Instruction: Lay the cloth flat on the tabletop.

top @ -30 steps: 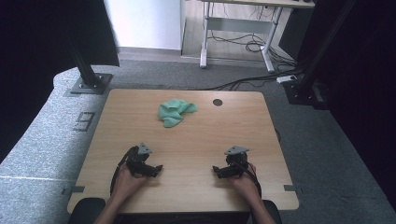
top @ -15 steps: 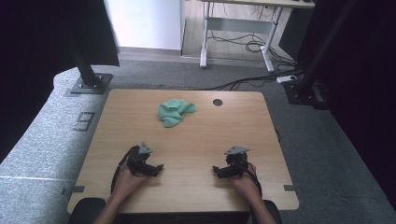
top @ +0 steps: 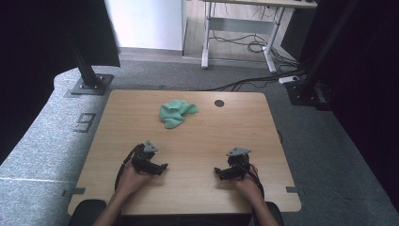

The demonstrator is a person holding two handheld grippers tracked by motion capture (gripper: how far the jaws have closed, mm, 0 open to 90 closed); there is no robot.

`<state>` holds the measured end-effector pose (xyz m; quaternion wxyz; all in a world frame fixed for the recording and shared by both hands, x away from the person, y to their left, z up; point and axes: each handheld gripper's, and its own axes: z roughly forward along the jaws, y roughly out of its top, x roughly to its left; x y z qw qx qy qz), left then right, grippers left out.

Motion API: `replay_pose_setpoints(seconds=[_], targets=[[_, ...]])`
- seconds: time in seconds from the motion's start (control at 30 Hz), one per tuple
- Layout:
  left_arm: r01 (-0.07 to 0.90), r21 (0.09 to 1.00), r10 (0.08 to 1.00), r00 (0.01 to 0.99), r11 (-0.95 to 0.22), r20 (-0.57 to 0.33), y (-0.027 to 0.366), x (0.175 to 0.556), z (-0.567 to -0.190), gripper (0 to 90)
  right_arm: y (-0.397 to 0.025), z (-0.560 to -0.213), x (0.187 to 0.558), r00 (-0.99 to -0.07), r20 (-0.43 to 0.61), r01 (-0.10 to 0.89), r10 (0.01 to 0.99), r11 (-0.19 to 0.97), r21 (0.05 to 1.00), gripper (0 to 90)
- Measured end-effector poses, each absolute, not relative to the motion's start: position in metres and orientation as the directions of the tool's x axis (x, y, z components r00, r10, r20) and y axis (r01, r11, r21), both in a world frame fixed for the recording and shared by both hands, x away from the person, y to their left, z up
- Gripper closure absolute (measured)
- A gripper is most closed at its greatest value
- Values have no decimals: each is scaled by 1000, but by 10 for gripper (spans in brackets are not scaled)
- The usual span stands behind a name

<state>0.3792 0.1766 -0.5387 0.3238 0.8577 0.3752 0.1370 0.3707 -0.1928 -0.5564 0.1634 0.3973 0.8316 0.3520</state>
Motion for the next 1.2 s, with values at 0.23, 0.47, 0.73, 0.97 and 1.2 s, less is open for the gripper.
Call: replay_pose_setpoints(seconds=[0.23,0.47,0.73,0.97,1.2], targets=[[551,679,725,687,-485,-40,171,395,-528,80,-193,-556,371,-631,8,546,776,437,715,0],[545,685,721,692,-483,-42,164,416,-520,147,-193,-556,371,-631,8,546,776,437,715,0],[527,691,704,709,-495,-38,154,437,-509,224,-193,-556,371,-631,8,546,776,436,715,0],[516,702,701,713,-491,-33,146,456,-500,313,-193,-556,371,-631,8,546,776,437,715,0],[516,713,706,707,-475,-41,139,473,-492,406,-193,-556,371,-631,8,546,776,436,715,0]])
